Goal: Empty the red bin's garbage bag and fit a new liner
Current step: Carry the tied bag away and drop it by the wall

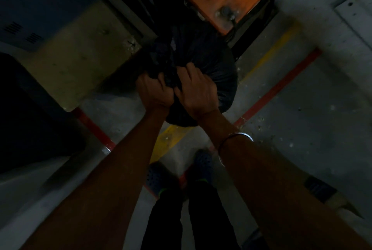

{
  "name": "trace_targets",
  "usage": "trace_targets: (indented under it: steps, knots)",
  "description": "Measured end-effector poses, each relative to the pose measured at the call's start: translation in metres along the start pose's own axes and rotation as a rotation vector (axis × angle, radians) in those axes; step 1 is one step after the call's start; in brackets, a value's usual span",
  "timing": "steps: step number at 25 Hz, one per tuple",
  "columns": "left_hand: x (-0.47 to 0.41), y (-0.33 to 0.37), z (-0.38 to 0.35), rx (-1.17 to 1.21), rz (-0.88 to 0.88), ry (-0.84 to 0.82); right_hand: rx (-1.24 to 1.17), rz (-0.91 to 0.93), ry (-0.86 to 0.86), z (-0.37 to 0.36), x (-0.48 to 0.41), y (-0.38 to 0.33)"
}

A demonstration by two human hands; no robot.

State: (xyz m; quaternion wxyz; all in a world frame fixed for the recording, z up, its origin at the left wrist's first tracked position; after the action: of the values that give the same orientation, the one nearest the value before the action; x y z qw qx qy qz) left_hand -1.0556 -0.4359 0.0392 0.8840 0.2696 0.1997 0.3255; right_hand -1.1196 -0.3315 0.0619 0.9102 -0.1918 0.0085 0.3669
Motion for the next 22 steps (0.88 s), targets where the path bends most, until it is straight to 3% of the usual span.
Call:
trace_targets:
  steps: [6,12,15,17,20,22]
  knots:
    - [0.019,-0.018,-0.012,-0.074,0.01,0.004,0.018,-0.001,-0.09,-0.033,0.017,0.002]
    - [0.032,-0.078,-0.068,-0.129,0.148,-0.204,0.043,-0.063,-0.212,-0.111,0.029,0.025]
    - [0.034,-0.098,-0.098,-0.091,0.037,-0.257,0.127,-0.103,-0.364,-0.143,0.029,0.046]
    - [0.038,-0.111,-0.117,-0.037,0.075,-0.393,0.192,-0.17,-0.505,-0.158,0.03,0.06]
    - [0.042,-0.116,-0.13,0.016,0.112,-0.525,0.048,-0.32,-0.712,-0.165,0.031,0.075]
    - [0.035,-0.111,-0.123,-0.016,0.134,-0.562,-0.065,-0.346,-0.705,-0.152,0.024,0.076]
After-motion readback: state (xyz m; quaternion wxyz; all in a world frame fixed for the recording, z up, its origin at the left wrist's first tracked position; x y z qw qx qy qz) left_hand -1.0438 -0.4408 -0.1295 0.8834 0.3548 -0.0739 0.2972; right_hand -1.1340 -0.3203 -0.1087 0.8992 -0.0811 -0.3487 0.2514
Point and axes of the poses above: each hand's wrist, its own x-axis away from the middle knuckle, its own z-axis out of the back of the hand, y = z × x, the point moved 4 cm from there along -x, towards the middle knuckle, and after that the axes turned 11 degrees about -z, right-handed, at the moved point
